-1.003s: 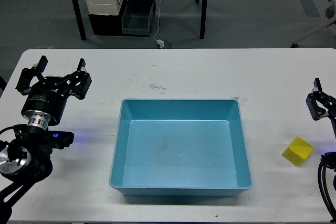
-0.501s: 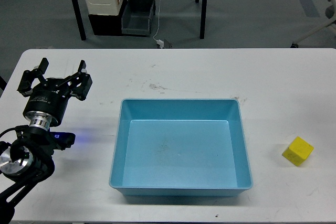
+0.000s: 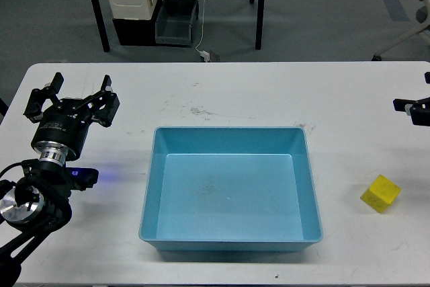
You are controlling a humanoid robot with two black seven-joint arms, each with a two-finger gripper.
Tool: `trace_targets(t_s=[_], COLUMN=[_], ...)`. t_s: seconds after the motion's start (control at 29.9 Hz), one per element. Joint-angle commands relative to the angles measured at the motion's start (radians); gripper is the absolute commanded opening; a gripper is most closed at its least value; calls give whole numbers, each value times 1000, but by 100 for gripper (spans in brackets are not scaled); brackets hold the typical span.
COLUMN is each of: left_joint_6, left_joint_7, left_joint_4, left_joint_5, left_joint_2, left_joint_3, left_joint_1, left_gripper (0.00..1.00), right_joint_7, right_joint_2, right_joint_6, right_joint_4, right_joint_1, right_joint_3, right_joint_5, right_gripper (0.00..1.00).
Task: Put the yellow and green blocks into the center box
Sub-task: 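Move the right gripper down over the yellow cube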
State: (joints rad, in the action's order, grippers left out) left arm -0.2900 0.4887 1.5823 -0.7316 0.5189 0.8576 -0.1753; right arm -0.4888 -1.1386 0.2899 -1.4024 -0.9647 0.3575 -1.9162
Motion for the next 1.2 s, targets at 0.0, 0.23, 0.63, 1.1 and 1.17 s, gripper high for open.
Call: trace_targets(t_s=[0.0,0.23,0.63,1.1,1.17], left_joint_6=[-3,-6,-6,-4,-4], left_joint_7=[0,0,0,0,0], left_joint_4=[-10,-13,-25,-25,-25], left_joint_5=[0,0,0,0,0], left_joint_2=[-10,-10,-22,-22,-22], left_joint_3=[0,1,17,15,15], left_joint_1=[-4,-4,-3,4,4], left_gripper=[100,100,100,100,100], right_joint_7=[0,0,0,0,0], right_joint_2=[-3,86,206,234,238], right_joint_6=[5,199,199,199,199], right_joint_4=[-12,-1,2,54,57], right_joint_1=[-49,-51,-91,-121,-118], right_joint_3=[-123,-178,-314,-448,-450], right_joint_5=[-121,-118,-138,-207,-207], right_gripper=[99,100,99,99,99])
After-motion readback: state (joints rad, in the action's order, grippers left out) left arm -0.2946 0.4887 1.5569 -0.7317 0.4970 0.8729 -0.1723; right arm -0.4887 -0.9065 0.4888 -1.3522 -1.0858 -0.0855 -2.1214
